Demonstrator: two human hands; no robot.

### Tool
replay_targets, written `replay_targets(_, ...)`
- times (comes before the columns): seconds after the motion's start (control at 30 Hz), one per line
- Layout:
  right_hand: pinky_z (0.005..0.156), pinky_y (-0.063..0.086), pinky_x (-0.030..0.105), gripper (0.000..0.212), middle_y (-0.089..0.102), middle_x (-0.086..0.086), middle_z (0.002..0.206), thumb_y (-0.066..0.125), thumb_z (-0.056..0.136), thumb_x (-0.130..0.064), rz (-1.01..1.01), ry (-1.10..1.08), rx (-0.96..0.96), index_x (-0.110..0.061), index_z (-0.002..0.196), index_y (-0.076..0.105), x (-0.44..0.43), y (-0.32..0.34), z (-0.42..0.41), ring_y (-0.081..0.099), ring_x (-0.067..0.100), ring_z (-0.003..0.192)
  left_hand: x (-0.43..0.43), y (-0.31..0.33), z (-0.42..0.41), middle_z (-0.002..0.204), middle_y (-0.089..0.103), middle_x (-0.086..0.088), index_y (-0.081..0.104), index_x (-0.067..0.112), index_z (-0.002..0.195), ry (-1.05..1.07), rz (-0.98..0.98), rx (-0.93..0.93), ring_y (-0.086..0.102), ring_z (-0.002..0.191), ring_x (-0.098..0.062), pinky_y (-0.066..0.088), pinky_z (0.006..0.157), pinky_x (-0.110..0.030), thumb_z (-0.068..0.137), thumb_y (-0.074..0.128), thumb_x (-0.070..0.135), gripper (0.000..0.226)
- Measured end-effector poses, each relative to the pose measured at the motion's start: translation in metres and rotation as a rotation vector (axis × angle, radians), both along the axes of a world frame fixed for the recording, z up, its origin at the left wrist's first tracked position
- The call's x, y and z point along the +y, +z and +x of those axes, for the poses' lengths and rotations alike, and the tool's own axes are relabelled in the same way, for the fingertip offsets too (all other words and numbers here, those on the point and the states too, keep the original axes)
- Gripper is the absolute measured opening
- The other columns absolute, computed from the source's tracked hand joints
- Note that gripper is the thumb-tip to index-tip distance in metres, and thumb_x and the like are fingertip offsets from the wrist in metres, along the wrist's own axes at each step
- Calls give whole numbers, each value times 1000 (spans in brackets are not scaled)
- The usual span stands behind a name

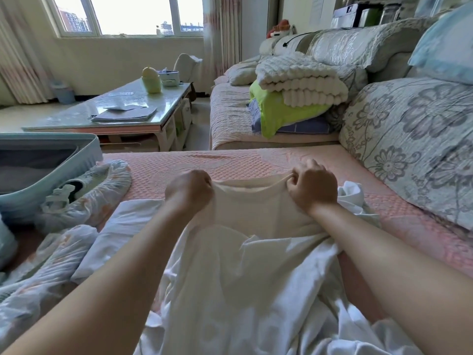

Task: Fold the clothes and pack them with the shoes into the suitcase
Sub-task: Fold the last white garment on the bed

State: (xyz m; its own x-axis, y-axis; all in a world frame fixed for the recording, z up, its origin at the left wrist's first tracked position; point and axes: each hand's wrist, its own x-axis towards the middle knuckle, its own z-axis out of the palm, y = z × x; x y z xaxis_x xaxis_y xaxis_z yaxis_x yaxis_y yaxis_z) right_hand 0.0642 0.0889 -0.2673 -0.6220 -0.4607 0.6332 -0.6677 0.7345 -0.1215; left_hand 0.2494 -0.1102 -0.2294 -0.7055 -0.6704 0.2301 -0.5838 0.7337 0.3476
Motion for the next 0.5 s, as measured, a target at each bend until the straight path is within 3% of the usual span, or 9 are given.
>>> replay_targets(0.07,65,40,34,19,66,14,93,53,92,-21,-109,-81,-113,-10,97,68,-8,2,-6,62,34,82,-9,3,-9,66,73,-2,68,17,86,67,196,276,71,69,-22,58,78,-33,84,43,15,25)
replay_targets(0.1,67,41,35,22,69,15,97,51,96,-22,-170,-85,-184,-10,103,68,-12,3,-8,63,36,88,-15,2,-14,65,73,-2,67,16,86,93,236,404,71,69,-23,58,78,-35,86,42,16,26)
replay_targets(0.17,77,46,35,25,72,15,105,50,98,-19,-244,-31,-319,-12,112,69,-21,3,-13,65,36,98,-24,-2,-26,89,74,-5,67,16,104,124,264,479,69,82,-27,55,82,-33,91,41,19,29)
replay_targets(0.2,84,48,34,28,72,14,113,50,98,-15,-224,27,-404,-14,119,68,-25,1,-16,65,35,105,-25,-8,-33,106,68,-5,60,18,124,118,279,402,64,86,-27,51,79,-32,95,42,17,35)
replay_targets(0.27,96,46,28,49,66,7,128,51,95,-9,-111,200,-656,-23,142,55,-29,-6,-14,61,28,119,-21,-27,-43,130,47,-4,25,28,154,19,391,193,57,83,-22,50,75,-37,96,44,3,66)
replay_targets(0.33,93,45,24,66,61,1,132,50,93,-3,-70,346,-874,-32,151,41,-25,-14,-15,59,22,124,-17,-42,-49,140,42,-9,-1,31,158,-110,407,-23,59,96,-27,51,91,-41,91,50,-3,91)
replay_targets(0.4,90,50,24,64,60,4,136,45,92,5,-156,381,-895,-29,146,47,-16,-11,-21,61,20,120,-15,-48,-53,142,47,-11,-6,33,157,-133,231,-214,54,120,-31,45,103,-42,89,56,9,95)
replay_targets(0.5,98,51,31,53,68,3,123,40,89,7,-266,258,-734,-20,128,63,9,9,-36,65,19,113,1,-38,-58,158,32,-3,12,38,156,-153,111,-190,44,134,-30,44,103,-41,93,52,18,77)
